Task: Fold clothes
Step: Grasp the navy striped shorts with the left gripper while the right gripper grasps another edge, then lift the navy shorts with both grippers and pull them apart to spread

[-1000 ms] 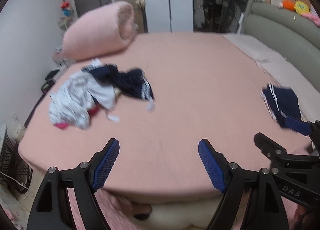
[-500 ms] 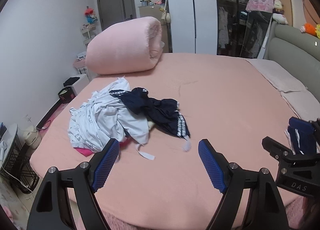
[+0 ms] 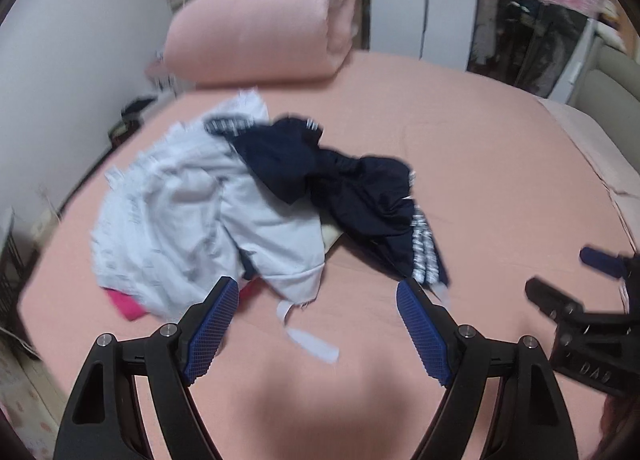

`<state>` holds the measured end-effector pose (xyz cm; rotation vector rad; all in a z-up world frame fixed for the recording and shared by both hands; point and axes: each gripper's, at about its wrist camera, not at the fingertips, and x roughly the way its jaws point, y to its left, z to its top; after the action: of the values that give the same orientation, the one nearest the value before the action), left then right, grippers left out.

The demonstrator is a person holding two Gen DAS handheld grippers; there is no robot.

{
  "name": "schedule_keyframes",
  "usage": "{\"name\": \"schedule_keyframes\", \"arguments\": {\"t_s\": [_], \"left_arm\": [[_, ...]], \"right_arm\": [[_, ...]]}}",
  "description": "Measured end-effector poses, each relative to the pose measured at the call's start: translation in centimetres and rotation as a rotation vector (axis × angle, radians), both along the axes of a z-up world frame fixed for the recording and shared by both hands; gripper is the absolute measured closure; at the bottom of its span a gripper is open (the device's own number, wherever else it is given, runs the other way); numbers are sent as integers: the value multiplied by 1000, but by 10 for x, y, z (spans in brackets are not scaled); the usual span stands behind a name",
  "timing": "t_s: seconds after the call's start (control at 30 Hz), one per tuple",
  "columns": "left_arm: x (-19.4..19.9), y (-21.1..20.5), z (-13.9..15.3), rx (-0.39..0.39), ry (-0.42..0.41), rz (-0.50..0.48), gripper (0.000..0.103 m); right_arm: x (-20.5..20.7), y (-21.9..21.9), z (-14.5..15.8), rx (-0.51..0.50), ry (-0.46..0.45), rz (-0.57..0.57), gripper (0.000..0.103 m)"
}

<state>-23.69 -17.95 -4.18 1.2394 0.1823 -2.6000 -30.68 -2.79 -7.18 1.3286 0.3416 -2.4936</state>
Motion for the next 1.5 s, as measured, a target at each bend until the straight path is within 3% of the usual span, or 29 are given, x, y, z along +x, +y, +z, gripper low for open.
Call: {"name": "schedule_keyframes", "arguments": {"t_s": [0.17, 0.3, 0.5, 0.53, 0.57, 0.6, 0.63, 0.7, 0.9, 0.97, 1.0, 1.17, 1.27, 1.37, 1.5], "left_arm": [[-59, -11, -57, 124, -39, 12, 22], [-91, -10, -88, 180, -63, 5, 22], [-115, 2, -115, 136, -120, -15, 22], [-115, 6, -115, 114, -126, -23, 24], [-113, 10, -111, 103, -117, -40, 33], [-108, 14, -104, 69, -105, -42, 63], [-102, 17, -98, 34, -92, -44, 80], [-86, 23, -88, 89, -84, -108, 99], [-26, 64, -67, 136, -101, -290, 99], [1, 92, -61, 111, -123, -351, 99], [19, 110, -56, 94, -134, -390, 99], [114, 175, -34, 227, -187, -538, 99], [179, 217, -31, 297, -238, -638, 97], [239, 260, -38, 294, -301, -727, 97], [267, 282, -50, 345, -439, -810, 91]], "right_arm": [[-58, -26, -66, 31, -100, 16, 19], [-85, -42, -105, 9, -169, 38, 19], [-95, -50, -131, -63, -194, 81, 19], [-94, -50, -131, -64, -195, 91, 28], [-91, -49, -127, -86, -200, 110, 39], [-86, -48, -122, -120, -208, 133, 70], [-82, -46, -119, -155, -225, 152, 99], [-73, -43, -114, -222, -268, 185, 100], [-14, -14, -91, -164, -202, 224, 100], [6, 4, -84, -140, -189, 219, 100], [19, 17, -80, -121, -180, 215, 100], [84, 110, -58, 12, -150, 165, 100], [121, 164, -43, 23, -182, 128, 100], [159, 216, -33, 77, -173, 64, 100], [192, 267, -37, 109, -237, -34, 100]]}}
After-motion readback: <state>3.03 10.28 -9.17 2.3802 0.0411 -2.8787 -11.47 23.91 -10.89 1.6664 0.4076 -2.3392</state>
